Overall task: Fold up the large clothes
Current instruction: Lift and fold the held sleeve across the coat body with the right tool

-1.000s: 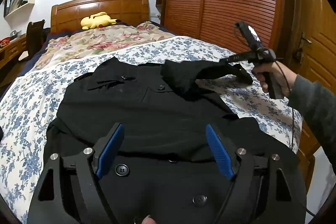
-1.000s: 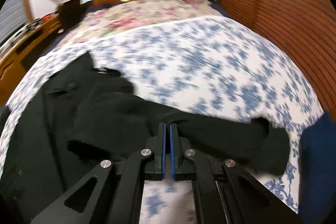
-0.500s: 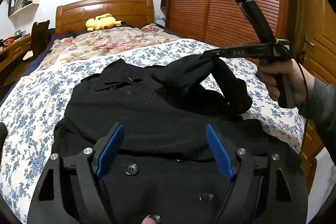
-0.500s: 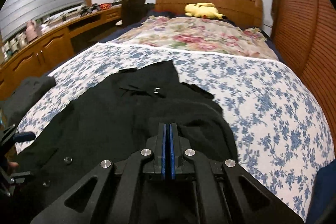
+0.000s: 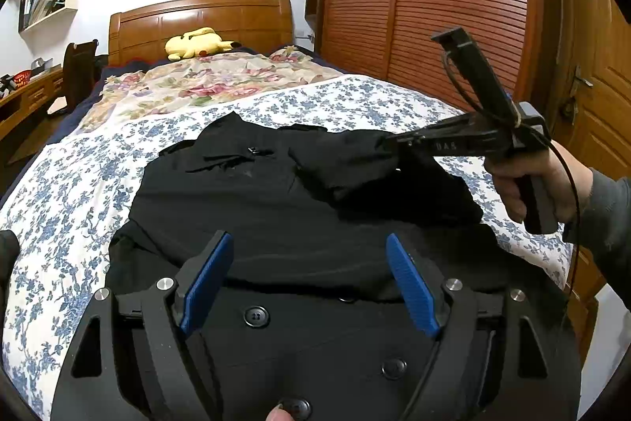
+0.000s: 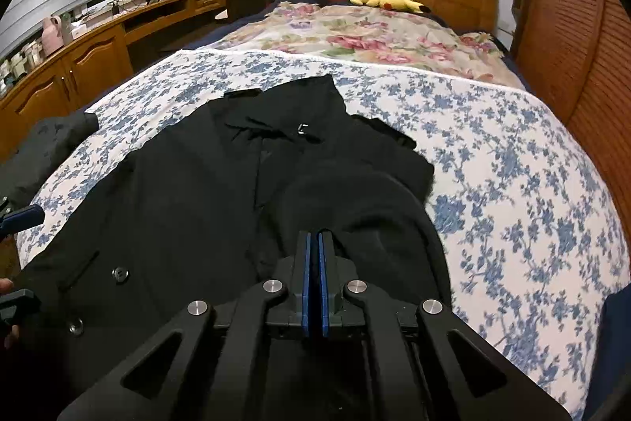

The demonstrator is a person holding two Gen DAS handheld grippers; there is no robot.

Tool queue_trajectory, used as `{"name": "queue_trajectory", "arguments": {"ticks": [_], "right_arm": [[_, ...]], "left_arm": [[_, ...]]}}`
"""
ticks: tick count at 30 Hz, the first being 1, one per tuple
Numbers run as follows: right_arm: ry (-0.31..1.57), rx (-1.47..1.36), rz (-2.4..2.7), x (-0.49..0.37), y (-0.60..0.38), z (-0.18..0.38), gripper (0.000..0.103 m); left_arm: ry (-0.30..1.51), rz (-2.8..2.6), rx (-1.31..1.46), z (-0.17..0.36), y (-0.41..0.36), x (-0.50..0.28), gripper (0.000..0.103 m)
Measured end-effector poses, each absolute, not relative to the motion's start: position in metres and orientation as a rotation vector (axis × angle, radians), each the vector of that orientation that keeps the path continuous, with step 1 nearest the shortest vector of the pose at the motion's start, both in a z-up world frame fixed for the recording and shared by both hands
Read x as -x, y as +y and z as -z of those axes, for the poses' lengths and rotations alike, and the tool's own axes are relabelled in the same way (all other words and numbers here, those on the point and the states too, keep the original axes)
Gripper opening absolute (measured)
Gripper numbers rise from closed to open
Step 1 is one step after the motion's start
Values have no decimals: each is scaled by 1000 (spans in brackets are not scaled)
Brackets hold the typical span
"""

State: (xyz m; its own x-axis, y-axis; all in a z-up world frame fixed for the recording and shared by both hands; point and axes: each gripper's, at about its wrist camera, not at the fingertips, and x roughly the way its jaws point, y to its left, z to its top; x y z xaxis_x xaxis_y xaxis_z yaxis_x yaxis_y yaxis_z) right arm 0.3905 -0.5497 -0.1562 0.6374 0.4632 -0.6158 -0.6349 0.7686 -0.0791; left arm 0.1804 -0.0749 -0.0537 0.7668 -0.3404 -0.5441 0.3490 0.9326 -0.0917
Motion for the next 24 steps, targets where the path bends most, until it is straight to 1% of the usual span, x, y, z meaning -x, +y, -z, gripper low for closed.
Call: {"name": "queue_trajectory", "arguments": {"ticks": [5,8,9,10,11,12,13,15,16,18,19,24], "right_arm": [[592,338,-633,-380,-546,155,3],[583,327,-632,-372,-550,150,10],[575,319,-639,-368,-553,149,14],[564,311,-646,-364,-556,146,24],[552,301,-650,-359,-559,144,30],[539,293,-652,-355,-562,141,44],[526,285,-648,-352,-568,140,55],[511,277,-633,-347,-578,142,62],[512,278,-615,-348,-584,145,65],[550,283,-558,-356,-598,161,66],[550,283,-558,-356,-598,161,67],[649,257,-514,-368,-618,195,67]], "left_arm": [[587,371,-14,53,-73,-180,81],[585,371,-13,52,-72,-179,81],[584,370,-13,52,-72,-179,81],[583,369,-13,52,-71,-178,81],[582,369,-14,52,-71,-177,81],[581,368,-14,51,-70,-176,81],[581,367,-14,51,-69,-176,81],[578,366,-13,51,-67,-175,81],[579,364,-13,51,-65,-174,81],[578,364,-11,50,-63,-173,81],[577,363,-10,50,-62,-172,81],[575,358,-8,50,-58,-170,81]]}}
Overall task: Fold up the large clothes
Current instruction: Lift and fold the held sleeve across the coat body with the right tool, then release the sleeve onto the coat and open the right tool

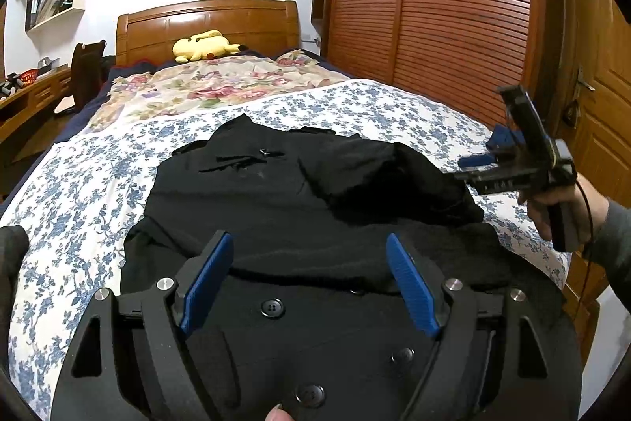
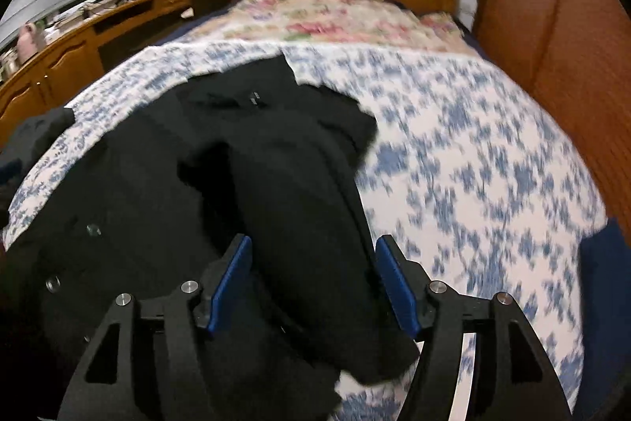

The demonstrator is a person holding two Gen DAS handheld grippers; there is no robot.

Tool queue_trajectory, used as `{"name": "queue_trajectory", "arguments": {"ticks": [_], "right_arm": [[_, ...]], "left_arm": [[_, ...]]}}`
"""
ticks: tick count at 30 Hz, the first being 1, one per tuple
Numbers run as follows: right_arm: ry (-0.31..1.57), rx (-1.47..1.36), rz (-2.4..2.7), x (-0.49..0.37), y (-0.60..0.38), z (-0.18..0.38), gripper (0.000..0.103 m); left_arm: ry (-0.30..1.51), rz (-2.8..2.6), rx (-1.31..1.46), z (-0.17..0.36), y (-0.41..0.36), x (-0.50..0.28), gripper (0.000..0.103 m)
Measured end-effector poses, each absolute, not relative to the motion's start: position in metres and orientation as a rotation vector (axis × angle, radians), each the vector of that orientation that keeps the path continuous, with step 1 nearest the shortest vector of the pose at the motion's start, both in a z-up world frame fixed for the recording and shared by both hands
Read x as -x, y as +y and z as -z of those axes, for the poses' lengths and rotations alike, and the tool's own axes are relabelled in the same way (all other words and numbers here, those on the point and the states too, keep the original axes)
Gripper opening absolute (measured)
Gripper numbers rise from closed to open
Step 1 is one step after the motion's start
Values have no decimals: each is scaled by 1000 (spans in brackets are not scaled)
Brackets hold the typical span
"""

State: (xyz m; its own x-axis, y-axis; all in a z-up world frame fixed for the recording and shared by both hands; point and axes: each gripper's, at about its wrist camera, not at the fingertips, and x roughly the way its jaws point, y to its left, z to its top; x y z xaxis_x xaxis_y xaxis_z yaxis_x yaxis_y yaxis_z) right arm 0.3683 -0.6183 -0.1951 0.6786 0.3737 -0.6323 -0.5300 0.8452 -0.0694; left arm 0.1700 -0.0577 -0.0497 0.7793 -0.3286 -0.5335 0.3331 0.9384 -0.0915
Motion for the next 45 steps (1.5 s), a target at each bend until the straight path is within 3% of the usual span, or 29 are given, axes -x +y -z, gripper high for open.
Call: {"name": "queue_trajectory", "arguments": {"ticks": [18,20,21,22,24,39,45], "right_arm": [[839,236,-403,-402,-631,250,70],[830,202,-410,-409,-635,247,57],[830,202,-410,-409,-635,247,36],[829,201,-410,-411,-635,245,27],[791,225,-378,-409,-635,236,18],[274,347,-407,-323,-547,92,16],[228,346,-535,-288,-505,87,16]], "left_arm": [[577,333,-10,51,-40,-165,81],[573,329,-4,50,-37,-165,81],[570,327,-1,49,-35,-164,81],[568,325,2,48,-34,-164,81],[564,322,4,47,-31,-163,81],[524,260,32,39,13,-148,81],[519,235,51,38,33,-142,81]]}}
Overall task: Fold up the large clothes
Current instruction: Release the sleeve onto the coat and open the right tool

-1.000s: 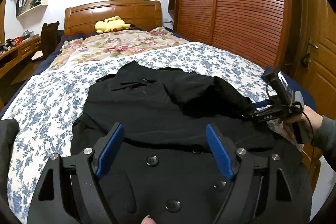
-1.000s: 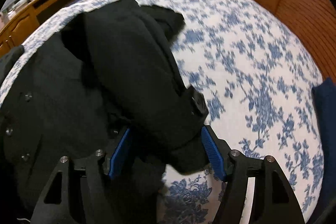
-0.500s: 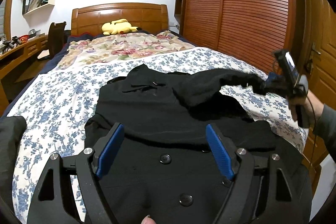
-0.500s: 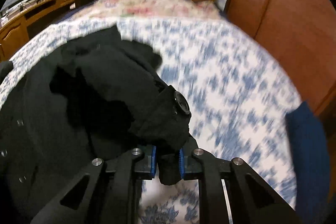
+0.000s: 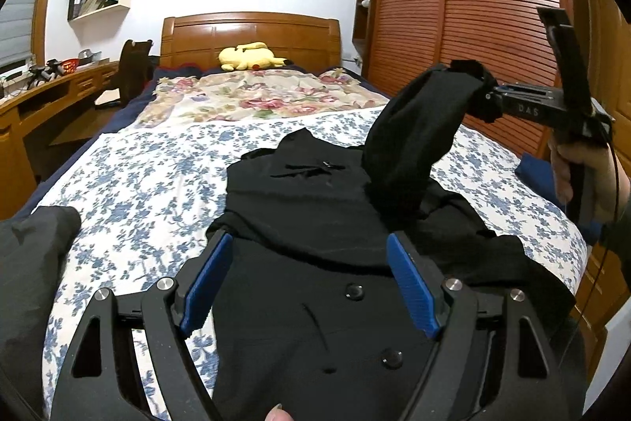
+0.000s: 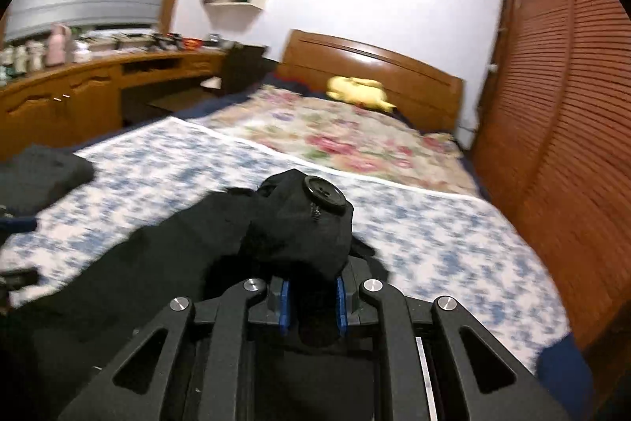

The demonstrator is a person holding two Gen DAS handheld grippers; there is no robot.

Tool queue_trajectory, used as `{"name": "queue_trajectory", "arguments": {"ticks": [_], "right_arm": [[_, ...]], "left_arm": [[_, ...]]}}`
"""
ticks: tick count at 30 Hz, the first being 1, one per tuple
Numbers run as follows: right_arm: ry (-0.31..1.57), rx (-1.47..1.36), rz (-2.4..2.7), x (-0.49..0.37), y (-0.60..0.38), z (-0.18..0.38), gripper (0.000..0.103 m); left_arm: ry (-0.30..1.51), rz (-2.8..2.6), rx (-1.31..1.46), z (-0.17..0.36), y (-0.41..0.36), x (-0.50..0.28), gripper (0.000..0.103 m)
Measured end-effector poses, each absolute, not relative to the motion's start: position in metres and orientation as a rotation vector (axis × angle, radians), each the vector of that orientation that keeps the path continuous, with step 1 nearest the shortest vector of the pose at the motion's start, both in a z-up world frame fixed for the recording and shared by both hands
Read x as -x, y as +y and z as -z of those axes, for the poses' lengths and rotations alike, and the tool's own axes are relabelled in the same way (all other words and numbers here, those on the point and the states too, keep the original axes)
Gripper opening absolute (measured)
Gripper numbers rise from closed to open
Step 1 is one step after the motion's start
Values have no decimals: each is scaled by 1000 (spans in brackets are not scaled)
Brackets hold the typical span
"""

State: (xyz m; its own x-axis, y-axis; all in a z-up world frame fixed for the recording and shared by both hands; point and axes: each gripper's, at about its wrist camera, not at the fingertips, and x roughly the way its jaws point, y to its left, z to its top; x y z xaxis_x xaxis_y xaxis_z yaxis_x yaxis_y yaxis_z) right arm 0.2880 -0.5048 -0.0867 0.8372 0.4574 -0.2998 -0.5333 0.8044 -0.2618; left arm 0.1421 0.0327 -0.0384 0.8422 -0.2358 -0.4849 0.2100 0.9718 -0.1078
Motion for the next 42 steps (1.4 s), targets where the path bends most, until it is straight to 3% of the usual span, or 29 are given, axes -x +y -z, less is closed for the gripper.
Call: {"name": "queue_trajectory", "arguments": {"ticks": [5,8,16,23,27,31,42], "right_arm": [[222,387,-612,-270,-474,103,16],[250,421,-626,-270,-465,112,22],[330,426,-670,-298,-465,100,61],[353,472,-717,-296,-453,96,69],[413,532,-760,-297,-448,103,81],[509,554,-790,-303,-449,112,83],[534,423,-756,-320,-481,117,83]], "left_arm": [[514,220,59,39,46,-137,81],[513,210,62,39,53,-134,81],[507,184,81,39,67,-130,81],[511,179,80,40,68,-133,81],[513,179,76,41,68,-134,81],[511,177,76,41,67,-134,81],[540,168,63,47,65,-137,81]]}}
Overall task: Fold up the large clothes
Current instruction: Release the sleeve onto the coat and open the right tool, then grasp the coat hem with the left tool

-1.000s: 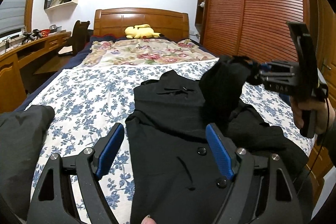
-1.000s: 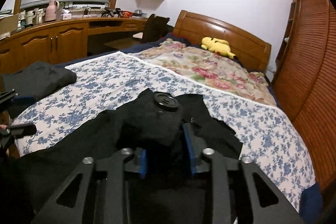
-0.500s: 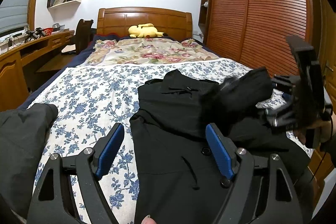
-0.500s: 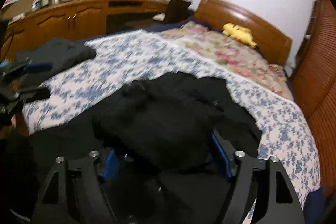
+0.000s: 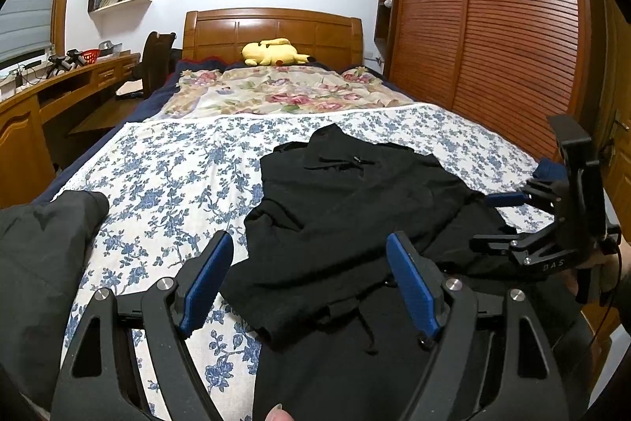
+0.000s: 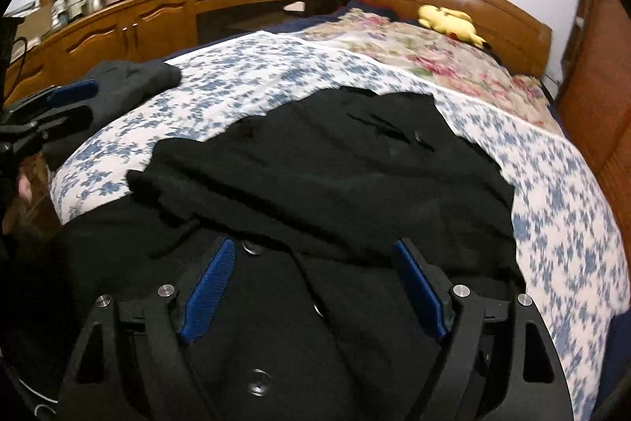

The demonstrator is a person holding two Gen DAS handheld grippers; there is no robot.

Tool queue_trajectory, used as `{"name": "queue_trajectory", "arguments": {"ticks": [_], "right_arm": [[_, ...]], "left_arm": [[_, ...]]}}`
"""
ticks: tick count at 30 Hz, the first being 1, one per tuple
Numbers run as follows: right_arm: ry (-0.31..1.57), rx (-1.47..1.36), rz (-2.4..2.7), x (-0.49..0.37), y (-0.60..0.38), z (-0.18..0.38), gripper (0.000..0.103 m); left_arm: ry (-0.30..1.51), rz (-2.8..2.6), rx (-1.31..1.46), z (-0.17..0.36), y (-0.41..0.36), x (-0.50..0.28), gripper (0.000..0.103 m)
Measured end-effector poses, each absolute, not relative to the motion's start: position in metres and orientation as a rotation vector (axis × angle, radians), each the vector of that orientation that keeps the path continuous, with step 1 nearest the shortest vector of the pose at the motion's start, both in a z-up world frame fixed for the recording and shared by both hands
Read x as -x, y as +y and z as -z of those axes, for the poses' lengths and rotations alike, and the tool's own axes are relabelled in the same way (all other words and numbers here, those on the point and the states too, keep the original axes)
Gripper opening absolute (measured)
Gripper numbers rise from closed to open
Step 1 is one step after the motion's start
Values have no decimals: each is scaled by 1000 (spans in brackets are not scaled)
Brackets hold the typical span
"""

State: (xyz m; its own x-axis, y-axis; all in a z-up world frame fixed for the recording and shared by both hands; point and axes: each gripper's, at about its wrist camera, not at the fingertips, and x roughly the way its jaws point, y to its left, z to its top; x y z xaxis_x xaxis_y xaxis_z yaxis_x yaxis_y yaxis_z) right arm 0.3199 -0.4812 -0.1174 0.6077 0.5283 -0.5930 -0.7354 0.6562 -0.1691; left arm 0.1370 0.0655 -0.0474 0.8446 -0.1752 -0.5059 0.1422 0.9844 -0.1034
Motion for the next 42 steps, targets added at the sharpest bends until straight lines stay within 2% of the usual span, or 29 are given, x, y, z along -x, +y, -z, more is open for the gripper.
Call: {"name": "queue_trajectory", "arguments": {"ticks": [10,18,21,29,40,42], "right_arm": [[672,262,-587,-374,-529,177,83],[683,204,-627,-381,-524,194,84],[662,187,-642,-378,-530,198,84],[630,192,-633,-369,-541,212,84],[626,180,-643,-374,-545,214,84],[627,177,-645,-374,-545,214,84]], "left_arm": [[633,156,40,66,60,-148,81],[687,189,94,76,63,-146,79],[688,177,78,75,63,-139,74],[731,149,71,89,62,-134,48],[815,103,37,114,62,-147,30],[822,95,31,114,62,-149,29]]}}
